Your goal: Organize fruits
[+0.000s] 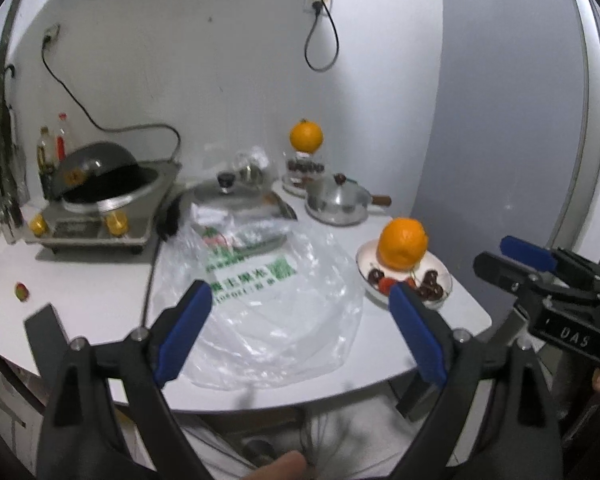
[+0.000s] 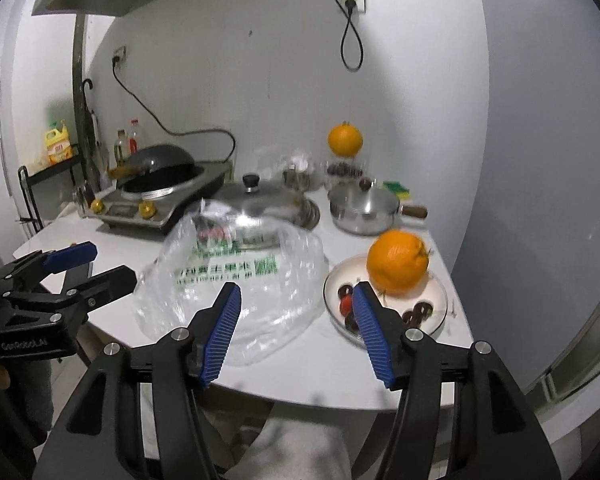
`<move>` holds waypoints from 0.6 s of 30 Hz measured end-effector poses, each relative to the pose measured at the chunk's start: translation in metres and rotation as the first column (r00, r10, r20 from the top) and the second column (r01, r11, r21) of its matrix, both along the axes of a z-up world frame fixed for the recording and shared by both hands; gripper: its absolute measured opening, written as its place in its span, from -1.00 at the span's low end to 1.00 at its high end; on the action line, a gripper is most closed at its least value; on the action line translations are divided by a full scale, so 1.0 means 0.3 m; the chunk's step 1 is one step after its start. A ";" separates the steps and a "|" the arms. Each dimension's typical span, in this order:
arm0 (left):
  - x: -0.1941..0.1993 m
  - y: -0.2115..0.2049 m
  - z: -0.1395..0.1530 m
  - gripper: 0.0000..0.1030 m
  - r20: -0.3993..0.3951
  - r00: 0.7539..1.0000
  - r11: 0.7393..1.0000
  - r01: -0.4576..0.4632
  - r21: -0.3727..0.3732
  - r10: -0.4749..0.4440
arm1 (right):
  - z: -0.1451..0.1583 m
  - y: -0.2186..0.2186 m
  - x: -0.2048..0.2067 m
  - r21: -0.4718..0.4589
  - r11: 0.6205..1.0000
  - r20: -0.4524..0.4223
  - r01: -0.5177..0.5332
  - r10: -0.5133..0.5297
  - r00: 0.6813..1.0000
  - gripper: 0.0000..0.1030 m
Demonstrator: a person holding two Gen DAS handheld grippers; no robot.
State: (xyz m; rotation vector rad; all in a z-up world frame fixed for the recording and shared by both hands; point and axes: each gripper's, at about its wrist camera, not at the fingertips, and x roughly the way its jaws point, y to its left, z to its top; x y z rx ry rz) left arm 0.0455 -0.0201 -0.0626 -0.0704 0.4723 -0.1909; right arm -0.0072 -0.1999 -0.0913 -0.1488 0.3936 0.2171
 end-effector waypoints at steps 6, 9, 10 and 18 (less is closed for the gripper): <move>-0.025 0.036 0.083 0.77 0.069 0.997 1.000 -0.026 -0.007 0.027 | 0.075 0.012 -0.019 -0.009 1.000 0.064 0.005 -0.004 0.998 0.21; -0.035 0.051 0.097 0.78 0.073 0.997 0.999 -0.001 -0.041 0.004 | 0.106 0.014 -0.034 -0.017 1.000 0.096 0.013 -0.011 0.995 0.22; -0.036 0.053 0.099 0.78 0.075 0.997 0.999 -0.007 -0.041 0.010 | 0.111 0.016 -0.039 -0.021 1.000 0.105 0.017 -0.014 0.994 0.22; -0.064 0.042 0.117 0.80 0.110 0.994 1.000 -0.016 -0.017 0.017 | 0.116 0.008 -0.051 -0.027 0.999 0.110 0.019 -0.016 0.994 0.22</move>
